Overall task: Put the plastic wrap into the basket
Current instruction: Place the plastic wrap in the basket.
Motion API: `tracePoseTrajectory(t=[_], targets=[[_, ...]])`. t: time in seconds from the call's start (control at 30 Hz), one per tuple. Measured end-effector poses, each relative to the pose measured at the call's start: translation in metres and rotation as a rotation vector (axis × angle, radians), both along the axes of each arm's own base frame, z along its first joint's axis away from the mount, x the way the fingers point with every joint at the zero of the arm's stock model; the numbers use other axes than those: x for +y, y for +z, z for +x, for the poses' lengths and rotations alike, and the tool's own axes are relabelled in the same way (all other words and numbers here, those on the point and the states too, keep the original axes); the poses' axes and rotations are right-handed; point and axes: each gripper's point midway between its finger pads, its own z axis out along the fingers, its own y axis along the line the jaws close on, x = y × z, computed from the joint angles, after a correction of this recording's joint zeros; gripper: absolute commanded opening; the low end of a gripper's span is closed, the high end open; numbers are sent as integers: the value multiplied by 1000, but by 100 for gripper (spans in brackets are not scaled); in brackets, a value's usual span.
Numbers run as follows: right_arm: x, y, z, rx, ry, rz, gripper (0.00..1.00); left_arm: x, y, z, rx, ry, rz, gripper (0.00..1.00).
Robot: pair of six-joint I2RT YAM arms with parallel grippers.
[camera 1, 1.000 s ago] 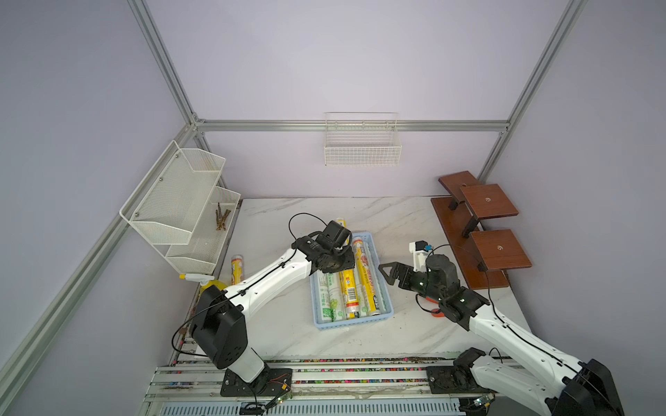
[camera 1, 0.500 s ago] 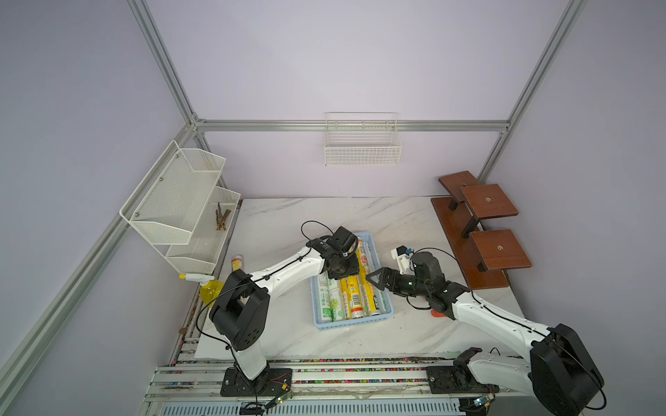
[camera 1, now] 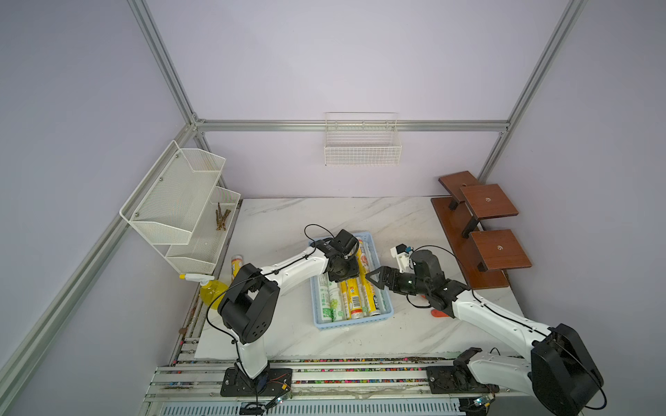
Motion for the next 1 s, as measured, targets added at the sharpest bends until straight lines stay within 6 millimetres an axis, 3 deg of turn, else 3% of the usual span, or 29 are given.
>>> tracePoseTrajectory(t=[0.33,0.73,0.9,1.0], targets=[[-2,-2,2,1,-16,-11,100,-1,-1,-1,9,-1,-3,50],[-7,3,6,-13,-58,-13,99,4,-4,-14,61,-15,12,54],[-8,7,6,-25,-63,-8,99,12,10,-16,36,-7,29,55],[-8,14,5,-39,-63,4,99,22,33,-14,-30,8,42,56]])
